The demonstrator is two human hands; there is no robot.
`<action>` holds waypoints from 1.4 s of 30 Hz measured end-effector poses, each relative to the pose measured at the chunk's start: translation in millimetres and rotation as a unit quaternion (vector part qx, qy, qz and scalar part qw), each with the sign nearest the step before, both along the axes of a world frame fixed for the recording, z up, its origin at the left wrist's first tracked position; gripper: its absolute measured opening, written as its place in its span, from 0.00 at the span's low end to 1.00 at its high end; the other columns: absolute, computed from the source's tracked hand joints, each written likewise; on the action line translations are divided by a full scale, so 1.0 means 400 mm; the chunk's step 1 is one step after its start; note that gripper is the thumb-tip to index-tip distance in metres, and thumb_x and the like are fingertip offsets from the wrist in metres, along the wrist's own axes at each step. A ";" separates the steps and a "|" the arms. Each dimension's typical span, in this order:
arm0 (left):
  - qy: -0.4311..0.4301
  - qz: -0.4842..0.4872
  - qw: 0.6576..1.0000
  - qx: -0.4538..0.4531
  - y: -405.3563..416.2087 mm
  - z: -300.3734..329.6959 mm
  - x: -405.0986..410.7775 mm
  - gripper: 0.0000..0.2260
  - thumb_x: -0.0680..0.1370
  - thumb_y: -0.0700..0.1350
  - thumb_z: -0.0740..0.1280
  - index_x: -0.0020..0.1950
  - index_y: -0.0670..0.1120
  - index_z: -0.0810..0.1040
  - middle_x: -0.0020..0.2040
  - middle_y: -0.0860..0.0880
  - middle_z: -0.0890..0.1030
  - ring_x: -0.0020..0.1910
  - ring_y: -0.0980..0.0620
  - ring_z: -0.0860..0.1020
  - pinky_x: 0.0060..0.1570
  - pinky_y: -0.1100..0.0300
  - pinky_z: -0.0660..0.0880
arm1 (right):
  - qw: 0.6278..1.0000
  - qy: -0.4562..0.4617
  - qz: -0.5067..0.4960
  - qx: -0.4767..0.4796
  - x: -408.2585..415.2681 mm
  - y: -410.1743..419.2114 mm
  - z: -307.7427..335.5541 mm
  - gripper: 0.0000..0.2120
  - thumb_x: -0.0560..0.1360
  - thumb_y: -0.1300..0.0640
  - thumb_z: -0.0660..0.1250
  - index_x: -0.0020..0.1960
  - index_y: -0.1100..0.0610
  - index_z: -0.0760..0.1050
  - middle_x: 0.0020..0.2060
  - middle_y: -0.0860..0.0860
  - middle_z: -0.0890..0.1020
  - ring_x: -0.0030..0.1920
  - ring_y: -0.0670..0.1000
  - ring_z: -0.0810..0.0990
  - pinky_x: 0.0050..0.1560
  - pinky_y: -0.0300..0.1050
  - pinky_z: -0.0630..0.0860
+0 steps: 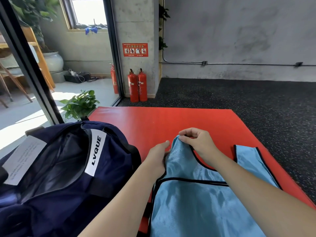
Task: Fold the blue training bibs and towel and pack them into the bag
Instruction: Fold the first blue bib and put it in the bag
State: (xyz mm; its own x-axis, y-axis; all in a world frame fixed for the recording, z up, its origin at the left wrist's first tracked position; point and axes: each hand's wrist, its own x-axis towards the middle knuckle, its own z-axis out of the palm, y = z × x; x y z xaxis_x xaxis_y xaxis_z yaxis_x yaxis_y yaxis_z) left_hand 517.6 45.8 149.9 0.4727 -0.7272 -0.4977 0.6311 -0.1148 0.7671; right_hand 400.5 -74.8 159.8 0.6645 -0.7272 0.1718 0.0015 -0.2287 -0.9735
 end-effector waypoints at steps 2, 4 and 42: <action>0.016 0.020 0.999 -0.027 0.005 -0.005 0.013 0.10 0.80 0.41 0.68 0.60 0.40 0.77 0.44 0.40 0.83 0.43 0.43 0.81 0.46 0.49 0.80 | 1.000 0.000 -0.002 -0.002 -0.001 0.000 -0.001 0.05 0.74 0.63 0.75 0.50 0.56 0.85 0.47 0.53 0.87 0.49 0.49 0.84 0.56 0.45 0.80; 0.011 -0.004 1.000 -0.005 0.004 -0.011 0.017 0.09 0.80 0.40 0.68 0.59 0.38 0.79 0.46 0.40 0.82 0.44 0.44 0.80 0.50 0.49 0.79 | 1.000 0.000 -0.006 -0.003 -0.002 -0.001 -0.003 0.05 0.75 0.64 0.74 0.49 0.55 0.85 0.47 0.53 0.87 0.50 0.49 0.84 0.56 0.45 0.80; -0.725 -0.114 0.669 0.121 -0.030 -0.120 0.045 0.16 0.82 0.43 0.62 0.68 0.54 0.77 0.72 0.54 0.71 0.72 0.48 0.68 0.67 0.52 0.64 | 0.918 0.331 -0.032 -0.217 -0.085 -0.066 -0.151 0.29 0.77 0.45 0.68 0.76 0.46 0.64 0.72 0.50 0.69 0.72 0.55 0.68 0.71 0.60 0.66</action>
State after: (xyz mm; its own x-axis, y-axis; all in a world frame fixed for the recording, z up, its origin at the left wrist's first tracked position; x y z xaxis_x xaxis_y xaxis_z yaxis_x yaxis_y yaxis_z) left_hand 535.5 34.0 101.7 0.4767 -0.8436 0.2473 -0.8105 -0.3128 0.4953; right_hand 366.7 -101.3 99.4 0.6866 -0.7265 0.0280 -0.5838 -0.5739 -0.5743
